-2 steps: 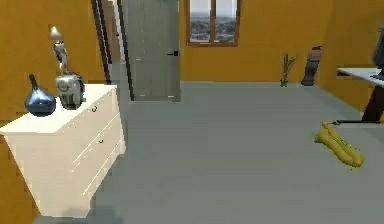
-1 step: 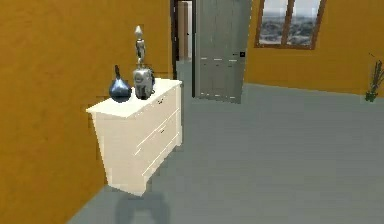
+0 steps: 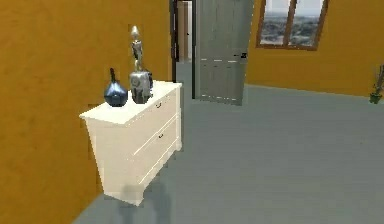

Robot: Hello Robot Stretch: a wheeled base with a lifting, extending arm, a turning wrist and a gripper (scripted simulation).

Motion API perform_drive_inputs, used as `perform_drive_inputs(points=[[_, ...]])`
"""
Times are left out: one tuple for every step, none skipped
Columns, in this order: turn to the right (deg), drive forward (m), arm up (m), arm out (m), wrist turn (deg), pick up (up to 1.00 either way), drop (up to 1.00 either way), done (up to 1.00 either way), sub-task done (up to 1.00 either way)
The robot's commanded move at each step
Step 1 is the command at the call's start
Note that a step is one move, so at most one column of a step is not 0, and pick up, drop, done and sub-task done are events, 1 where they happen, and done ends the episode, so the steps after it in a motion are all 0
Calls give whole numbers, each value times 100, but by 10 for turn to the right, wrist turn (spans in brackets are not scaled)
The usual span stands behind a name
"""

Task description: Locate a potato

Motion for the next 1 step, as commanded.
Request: perform_drive_inputs(points=[[120, 0, 0, 0, 0, 0, 0, 0, 0]])
